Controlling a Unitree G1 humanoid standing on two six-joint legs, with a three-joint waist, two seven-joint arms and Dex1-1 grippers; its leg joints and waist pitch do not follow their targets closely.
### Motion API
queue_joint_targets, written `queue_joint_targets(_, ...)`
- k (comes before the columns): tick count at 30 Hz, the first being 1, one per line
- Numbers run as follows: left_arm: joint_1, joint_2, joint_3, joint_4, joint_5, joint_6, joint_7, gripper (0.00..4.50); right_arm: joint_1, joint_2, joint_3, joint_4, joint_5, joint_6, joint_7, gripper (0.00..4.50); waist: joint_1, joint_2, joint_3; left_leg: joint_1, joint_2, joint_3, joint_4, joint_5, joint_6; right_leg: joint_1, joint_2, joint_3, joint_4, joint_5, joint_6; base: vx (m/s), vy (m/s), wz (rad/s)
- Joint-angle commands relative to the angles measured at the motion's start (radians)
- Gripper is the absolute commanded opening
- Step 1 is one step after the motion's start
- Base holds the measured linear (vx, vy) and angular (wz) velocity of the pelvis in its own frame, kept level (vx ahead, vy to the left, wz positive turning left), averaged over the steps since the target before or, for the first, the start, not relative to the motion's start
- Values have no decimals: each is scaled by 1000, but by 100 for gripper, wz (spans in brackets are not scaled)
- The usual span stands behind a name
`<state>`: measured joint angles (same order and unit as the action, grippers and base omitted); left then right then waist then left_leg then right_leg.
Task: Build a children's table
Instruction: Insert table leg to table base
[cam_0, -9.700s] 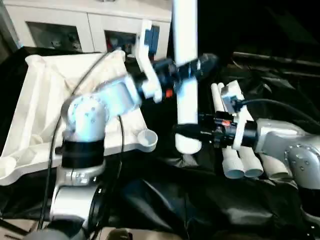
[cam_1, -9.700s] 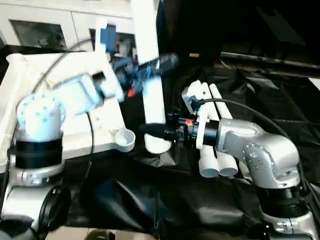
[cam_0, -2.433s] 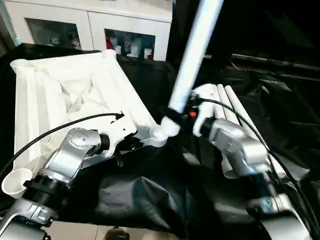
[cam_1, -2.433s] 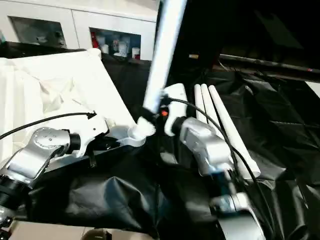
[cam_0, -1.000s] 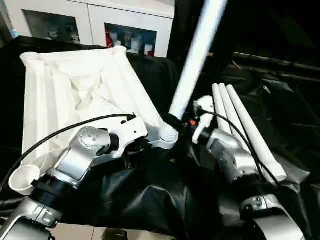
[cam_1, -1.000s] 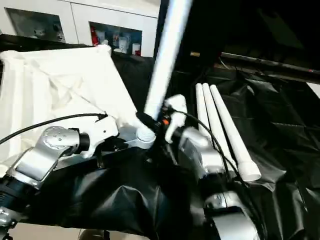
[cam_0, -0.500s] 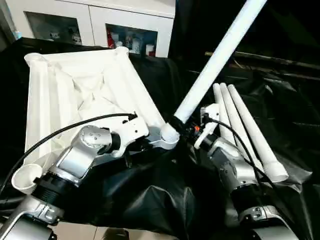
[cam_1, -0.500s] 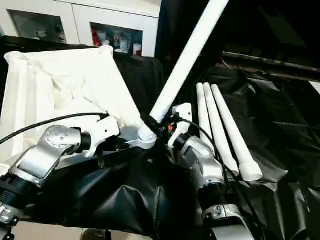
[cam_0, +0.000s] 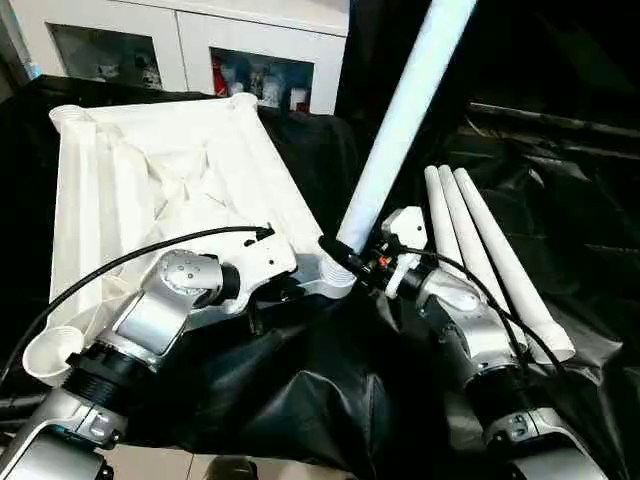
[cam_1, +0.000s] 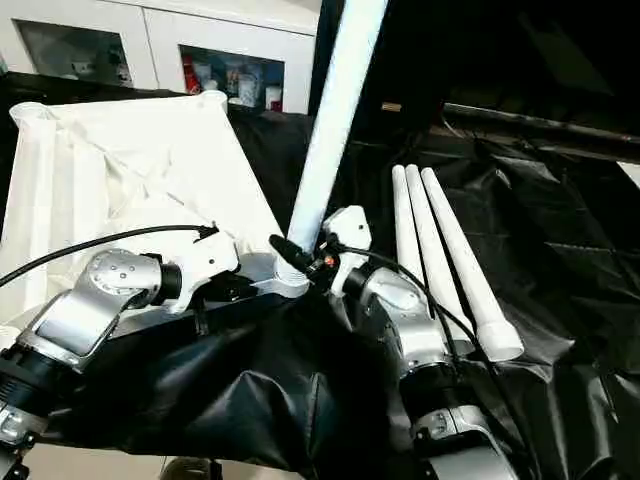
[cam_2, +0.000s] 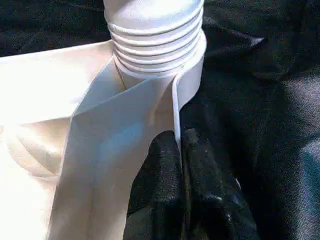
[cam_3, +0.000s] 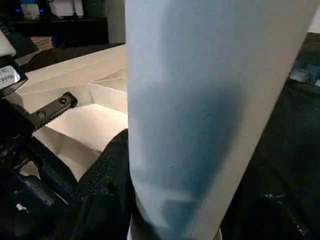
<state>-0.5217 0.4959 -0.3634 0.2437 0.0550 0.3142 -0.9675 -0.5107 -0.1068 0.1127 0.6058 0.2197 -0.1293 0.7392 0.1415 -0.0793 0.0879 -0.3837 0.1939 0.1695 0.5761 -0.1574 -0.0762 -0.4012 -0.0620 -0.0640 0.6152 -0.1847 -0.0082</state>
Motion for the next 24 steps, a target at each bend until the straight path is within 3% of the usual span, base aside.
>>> queue_joint_targets(1, -31, 19, 4, -6, 17, -29, -6, 0, 36, -49, 3, 98, -57, 48, -6, 190, -14, 28, -55, 32, 47, -17, -89, -375, -39, 21, -88, 56, -88, -353, -163, 0, 0, 0)
queue_joint_targets(10, -31, 25, 1, -6, 15, -58, -25, 0, 18, -75, 30, 147, -67, 62, 77, 190, -15, 27, -53, 30, 48, -17, -90, -382, -38, 22, -89, 57, -91, -372, -160, 0, 0, 0)
queue_joint_targets(14, -22, 44, -2, -19, -13, -99, -86, 0, 4, -97, 56, 178, -70, 50, 156, 190, -16, 27, -56, 27, 48, -16, -89, -349, -31, 27, -87, 56, -84, -309, -176, 0, 0, 0)
queue_joint_targets(20, -33, 48, 2, 1, -22, -116, -114, 0, -21, -109, 51, 219, -66, 52, 188, 190, -19, 27, -59, 28, 47, -11, -86, -290, -19, 31, -83, 55, -72, -206, -204, 0, 0, 0)
queue_joint_targets(24, -43, 37, 11, 21, -23, -103, -98, 0, -33, -106, 39, 247, -63, 58, 168, 190, -21, 28, -54, 31, 48, -11, -88, -326, -24, 28, -85, 56, -79, -264, -202, 0, 0, 0)
